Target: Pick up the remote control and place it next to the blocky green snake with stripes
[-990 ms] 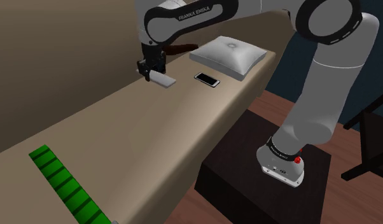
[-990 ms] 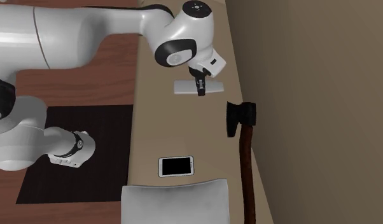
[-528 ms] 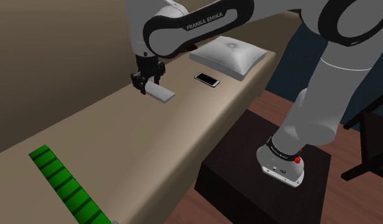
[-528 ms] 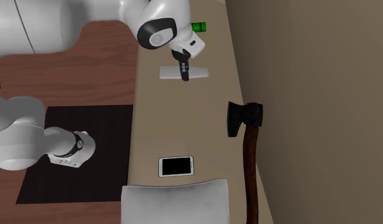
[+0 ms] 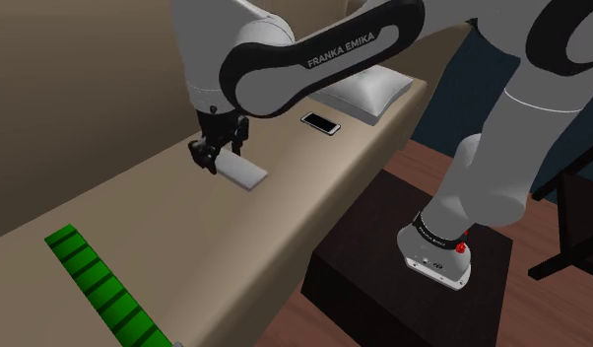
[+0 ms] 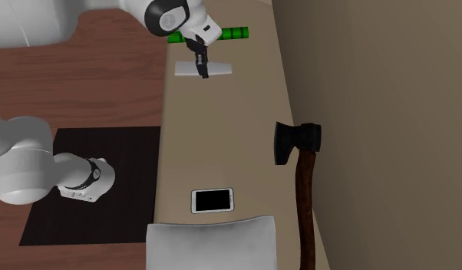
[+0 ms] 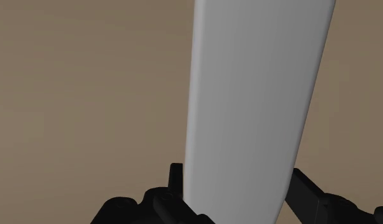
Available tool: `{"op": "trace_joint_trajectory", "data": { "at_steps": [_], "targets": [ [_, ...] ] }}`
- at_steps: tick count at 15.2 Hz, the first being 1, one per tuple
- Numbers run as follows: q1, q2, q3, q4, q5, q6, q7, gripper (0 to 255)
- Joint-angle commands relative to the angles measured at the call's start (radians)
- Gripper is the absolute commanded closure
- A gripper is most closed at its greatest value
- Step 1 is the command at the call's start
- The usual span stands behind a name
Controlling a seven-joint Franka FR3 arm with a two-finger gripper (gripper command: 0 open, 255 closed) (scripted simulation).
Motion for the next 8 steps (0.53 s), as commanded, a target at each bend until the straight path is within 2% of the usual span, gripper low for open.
{"op": "trace_joint_trajectory", "data": {
  "at_steps": [1, 8],
  "targets": [
    [0.027, 0.000, 0.020, 0.000, -0.004, -0.004, 0.049, 255],
    [0.121, 0.021, 0.088, 0.034, -0.026, -0.034, 0.217, 255]
  ]
}}
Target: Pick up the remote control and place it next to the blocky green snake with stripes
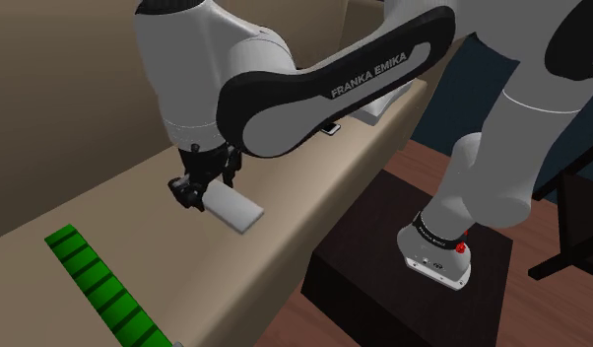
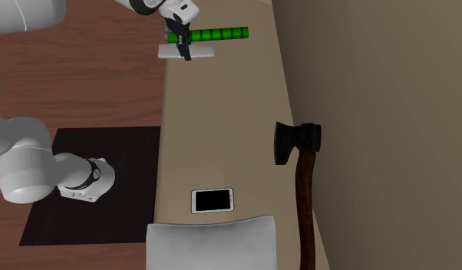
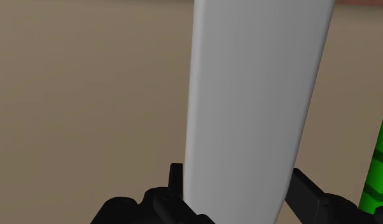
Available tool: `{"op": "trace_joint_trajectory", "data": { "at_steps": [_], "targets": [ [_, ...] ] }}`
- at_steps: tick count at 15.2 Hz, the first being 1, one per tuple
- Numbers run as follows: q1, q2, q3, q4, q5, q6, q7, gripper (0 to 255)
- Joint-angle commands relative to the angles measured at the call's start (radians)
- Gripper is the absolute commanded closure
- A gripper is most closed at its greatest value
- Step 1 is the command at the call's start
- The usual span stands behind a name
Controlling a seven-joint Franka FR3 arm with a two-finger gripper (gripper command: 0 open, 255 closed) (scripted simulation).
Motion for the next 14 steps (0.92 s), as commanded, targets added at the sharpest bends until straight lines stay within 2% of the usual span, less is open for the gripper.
{"op": "trace_joint_trajectory", "data": {
  "at_steps": [1, 8, 14],
  "targets": [
    [0.030, 0.014, 0.020, 0.017, -0.010, -0.010, 0.054, 255],
    [0.148, 0.097, 0.080, 0.128, -0.062, -0.065, 0.237, 255],
    [0.150, 0.120, 0.074, 0.074, -0.079, 0.007, 0.252, 255]
  ]
}}
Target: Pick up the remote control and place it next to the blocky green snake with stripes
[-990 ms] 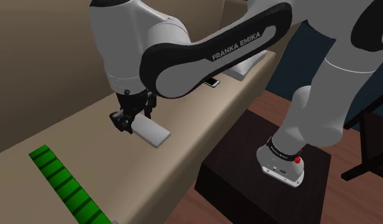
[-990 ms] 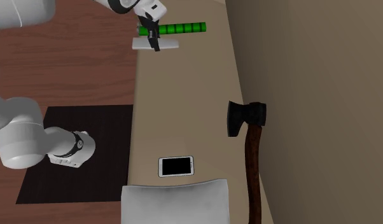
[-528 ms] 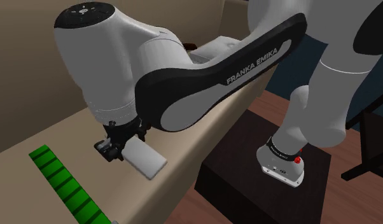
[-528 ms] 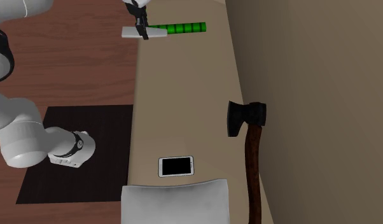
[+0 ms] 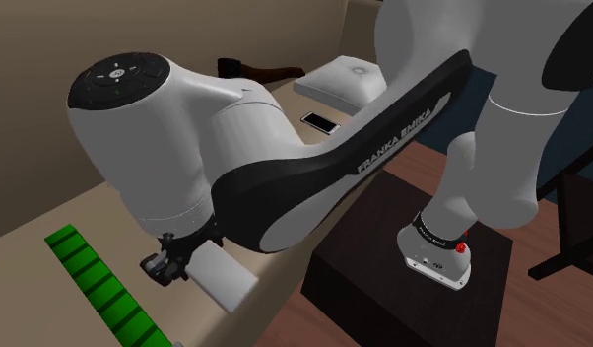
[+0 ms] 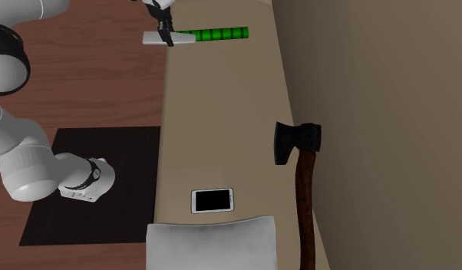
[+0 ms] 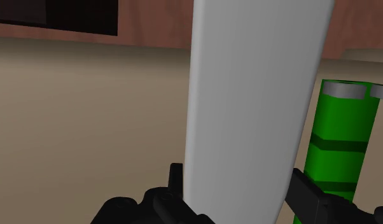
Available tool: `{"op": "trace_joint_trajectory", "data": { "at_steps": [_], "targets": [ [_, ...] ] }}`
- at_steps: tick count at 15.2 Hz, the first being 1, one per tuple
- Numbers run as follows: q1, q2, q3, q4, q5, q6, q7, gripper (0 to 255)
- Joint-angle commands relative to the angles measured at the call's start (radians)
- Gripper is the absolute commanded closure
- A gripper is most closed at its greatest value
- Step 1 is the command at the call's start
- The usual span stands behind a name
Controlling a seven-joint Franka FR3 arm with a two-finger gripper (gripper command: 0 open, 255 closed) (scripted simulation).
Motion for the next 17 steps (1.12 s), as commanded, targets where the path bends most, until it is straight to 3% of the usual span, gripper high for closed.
{"op": "trace_joint_trajectory", "data": {
  "at_steps": [1, 11, 17],
  "targets": [
    [0.002, 0.010, -0.002, -0.016, -0.007, 0.025, 0.007, 255],
    [0.010, 0.065, -0.016, -0.082, -0.048, 0.137, 0.039, 255],
    [0.010, 0.065, -0.016, -0.082, -0.048, 0.137, 0.039, 255]
  ]
}}
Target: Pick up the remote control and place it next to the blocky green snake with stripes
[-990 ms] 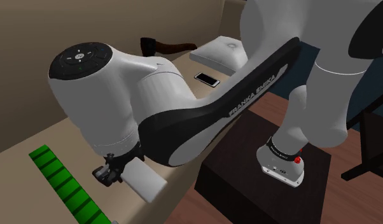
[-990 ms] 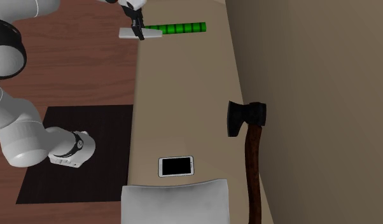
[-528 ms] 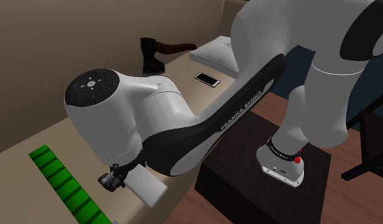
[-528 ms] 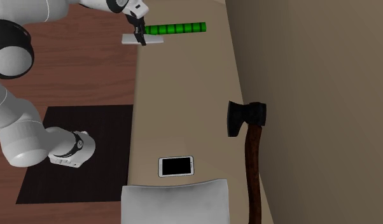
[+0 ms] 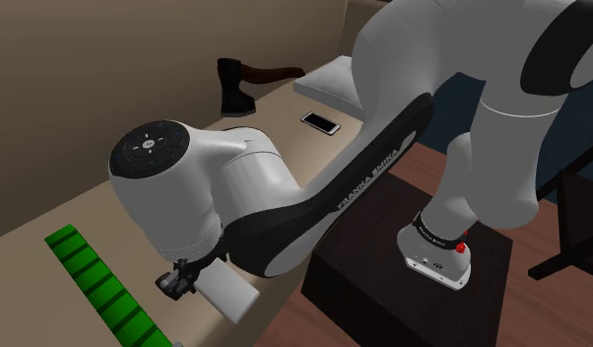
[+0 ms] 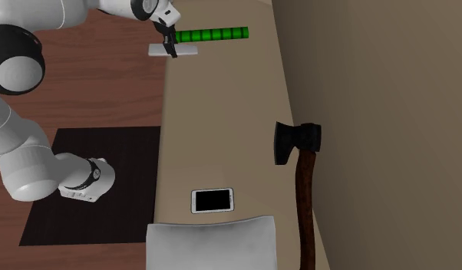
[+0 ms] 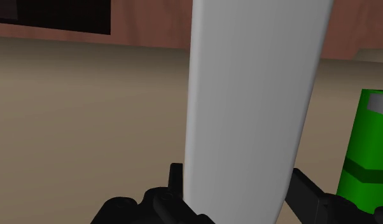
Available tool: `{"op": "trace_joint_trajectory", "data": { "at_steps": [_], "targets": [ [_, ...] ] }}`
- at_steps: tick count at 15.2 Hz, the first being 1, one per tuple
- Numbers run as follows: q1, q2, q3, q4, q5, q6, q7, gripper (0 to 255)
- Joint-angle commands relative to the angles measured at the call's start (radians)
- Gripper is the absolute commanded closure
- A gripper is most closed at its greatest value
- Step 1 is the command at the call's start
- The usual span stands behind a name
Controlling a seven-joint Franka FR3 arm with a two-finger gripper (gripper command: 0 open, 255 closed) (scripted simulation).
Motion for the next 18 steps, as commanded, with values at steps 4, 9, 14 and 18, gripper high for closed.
{"op": "trace_joint_trajectory", "data": {
  "at_steps": [4, 9, 14, 18],
  "targets": [
    [0.000, 0.000, 0.000, 0.000, 0.000, 0.000, 0.000, 0],
    [-0.004, -0.031, 0.009, 0.029, 0.022, -0.055, -0.014, 0],
    [-0.005, -0.055, 0.016, 0.059, 0.039, -0.106, -0.025, 0],
    [-0.005, -0.055, 0.016, 0.059, 0.039, -0.106, -0.025, 0]
  ]
}}
